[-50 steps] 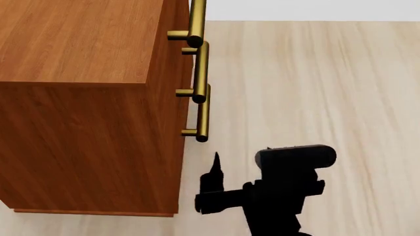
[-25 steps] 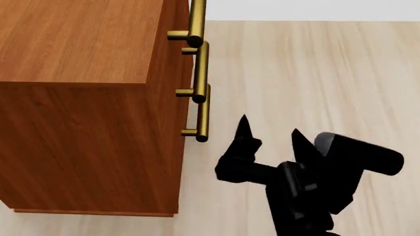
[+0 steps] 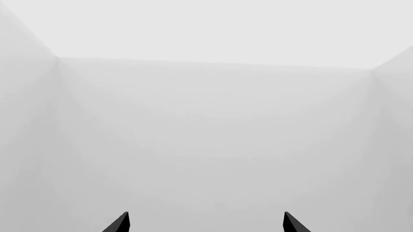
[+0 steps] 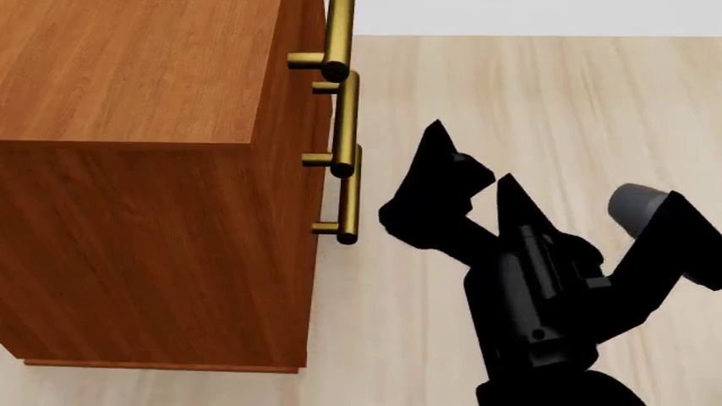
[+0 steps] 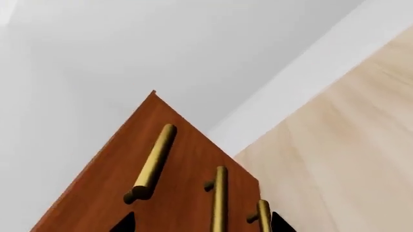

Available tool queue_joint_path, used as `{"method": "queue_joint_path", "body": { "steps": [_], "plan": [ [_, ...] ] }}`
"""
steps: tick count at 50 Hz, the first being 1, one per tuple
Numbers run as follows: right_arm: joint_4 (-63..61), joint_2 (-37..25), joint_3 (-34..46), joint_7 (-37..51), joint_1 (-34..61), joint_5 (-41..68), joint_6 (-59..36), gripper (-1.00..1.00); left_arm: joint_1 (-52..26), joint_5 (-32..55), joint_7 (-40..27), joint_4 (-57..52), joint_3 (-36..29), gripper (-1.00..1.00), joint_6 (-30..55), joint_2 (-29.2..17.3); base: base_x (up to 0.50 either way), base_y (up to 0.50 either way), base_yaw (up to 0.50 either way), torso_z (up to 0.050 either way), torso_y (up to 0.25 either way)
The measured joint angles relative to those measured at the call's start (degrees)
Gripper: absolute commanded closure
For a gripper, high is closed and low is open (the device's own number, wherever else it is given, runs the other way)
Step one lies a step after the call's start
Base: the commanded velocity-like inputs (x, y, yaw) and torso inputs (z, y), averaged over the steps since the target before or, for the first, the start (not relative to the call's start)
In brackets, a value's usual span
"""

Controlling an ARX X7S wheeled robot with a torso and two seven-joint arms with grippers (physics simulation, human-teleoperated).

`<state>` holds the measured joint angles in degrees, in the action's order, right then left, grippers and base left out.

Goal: Close the bottom drawer of the cabinet and open the top drawer.

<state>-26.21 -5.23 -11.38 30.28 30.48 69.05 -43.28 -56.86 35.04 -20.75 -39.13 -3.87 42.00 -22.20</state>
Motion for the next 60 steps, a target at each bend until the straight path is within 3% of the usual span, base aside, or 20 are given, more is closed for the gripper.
{"method": "queue_joint_path", "body": {
  "steps": [25,60],
  "plan": [
    [5.1,3.3,2.2,6.8,8.1,10.4,3.9,-1.00,-0.1,0.5,-0.4,-0.2,-0.3,-1.00,-0.1,-0.4,0.00,0.00,0.00,0.000,0.000],
    [21.5,2.8,10.5,4.0,17.4,12.5,13.0,-1.00,0.1,0.7,-0.7,0.0,-0.5,-1.00,-0.9,-1.3,0.00,0.00,0.00,0.000,0.000]
  ]
}}
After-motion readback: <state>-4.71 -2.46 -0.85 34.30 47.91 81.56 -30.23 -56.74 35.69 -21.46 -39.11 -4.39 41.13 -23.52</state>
